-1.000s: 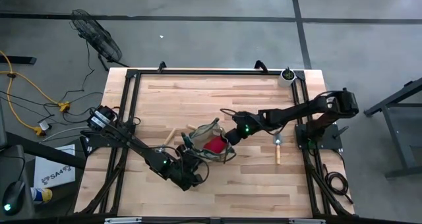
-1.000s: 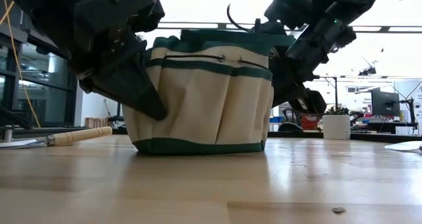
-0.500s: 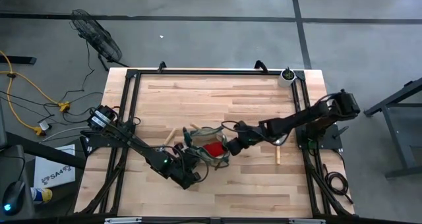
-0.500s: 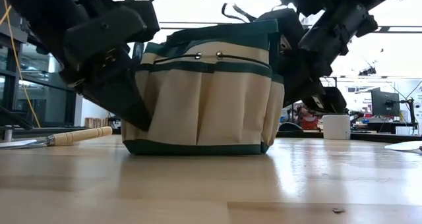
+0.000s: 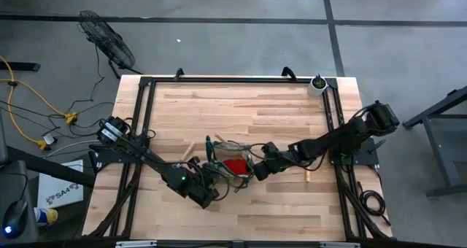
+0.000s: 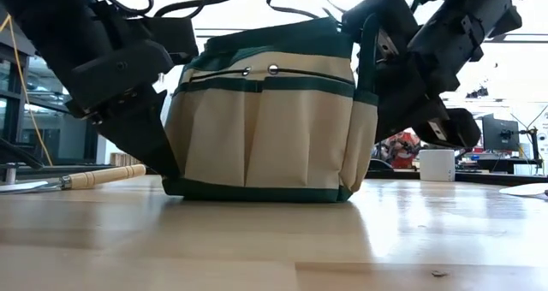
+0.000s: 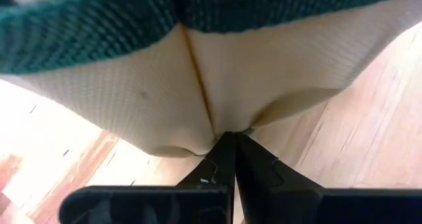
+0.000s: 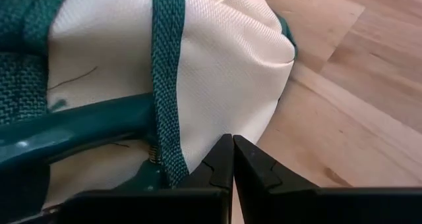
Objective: Pick & Place Garden tools in Gardening bag
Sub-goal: Adjust the light brown gardening bag
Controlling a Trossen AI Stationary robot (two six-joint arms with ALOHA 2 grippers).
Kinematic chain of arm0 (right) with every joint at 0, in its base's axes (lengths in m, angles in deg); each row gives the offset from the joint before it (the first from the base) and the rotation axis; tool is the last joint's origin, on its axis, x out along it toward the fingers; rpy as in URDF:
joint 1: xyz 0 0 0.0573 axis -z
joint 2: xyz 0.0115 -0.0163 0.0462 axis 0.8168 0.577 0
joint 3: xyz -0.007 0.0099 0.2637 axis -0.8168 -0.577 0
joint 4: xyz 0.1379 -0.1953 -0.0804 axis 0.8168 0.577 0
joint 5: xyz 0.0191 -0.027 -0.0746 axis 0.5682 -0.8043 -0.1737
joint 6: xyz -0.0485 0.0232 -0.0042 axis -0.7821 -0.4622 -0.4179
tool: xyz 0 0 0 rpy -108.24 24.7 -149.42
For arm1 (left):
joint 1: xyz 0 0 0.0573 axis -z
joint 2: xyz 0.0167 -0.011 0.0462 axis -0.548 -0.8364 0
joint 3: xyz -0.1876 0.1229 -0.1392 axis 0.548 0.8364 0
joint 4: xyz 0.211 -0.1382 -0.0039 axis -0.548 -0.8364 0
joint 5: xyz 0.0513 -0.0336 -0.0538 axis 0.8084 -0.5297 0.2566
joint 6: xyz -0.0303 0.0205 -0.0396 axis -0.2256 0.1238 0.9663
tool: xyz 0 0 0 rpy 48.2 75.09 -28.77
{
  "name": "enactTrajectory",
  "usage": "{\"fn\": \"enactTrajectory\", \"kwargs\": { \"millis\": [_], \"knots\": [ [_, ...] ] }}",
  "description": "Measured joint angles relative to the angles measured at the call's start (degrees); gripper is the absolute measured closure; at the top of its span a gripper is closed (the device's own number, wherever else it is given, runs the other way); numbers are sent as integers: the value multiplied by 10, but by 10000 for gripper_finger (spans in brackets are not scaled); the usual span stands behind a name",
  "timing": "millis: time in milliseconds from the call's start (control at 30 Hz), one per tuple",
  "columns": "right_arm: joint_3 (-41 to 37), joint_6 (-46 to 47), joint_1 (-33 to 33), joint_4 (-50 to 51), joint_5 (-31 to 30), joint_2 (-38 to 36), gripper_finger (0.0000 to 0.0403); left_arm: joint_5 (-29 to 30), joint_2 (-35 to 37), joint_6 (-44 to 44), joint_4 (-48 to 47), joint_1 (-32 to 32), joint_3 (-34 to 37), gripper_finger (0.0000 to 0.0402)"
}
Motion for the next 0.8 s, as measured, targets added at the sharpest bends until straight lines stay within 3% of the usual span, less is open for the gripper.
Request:
{"fn": "enactTrajectory", "kwargs": {
  "millis": [467,800],
  "knots": [
    [0,11,-10,19,-16,-6,401,-7,60,-3,-61,0,0,402],
    [0,-1,-10,123,-47,-72,401,-15,100,-4,-100,1,0,402]
  ]
}}
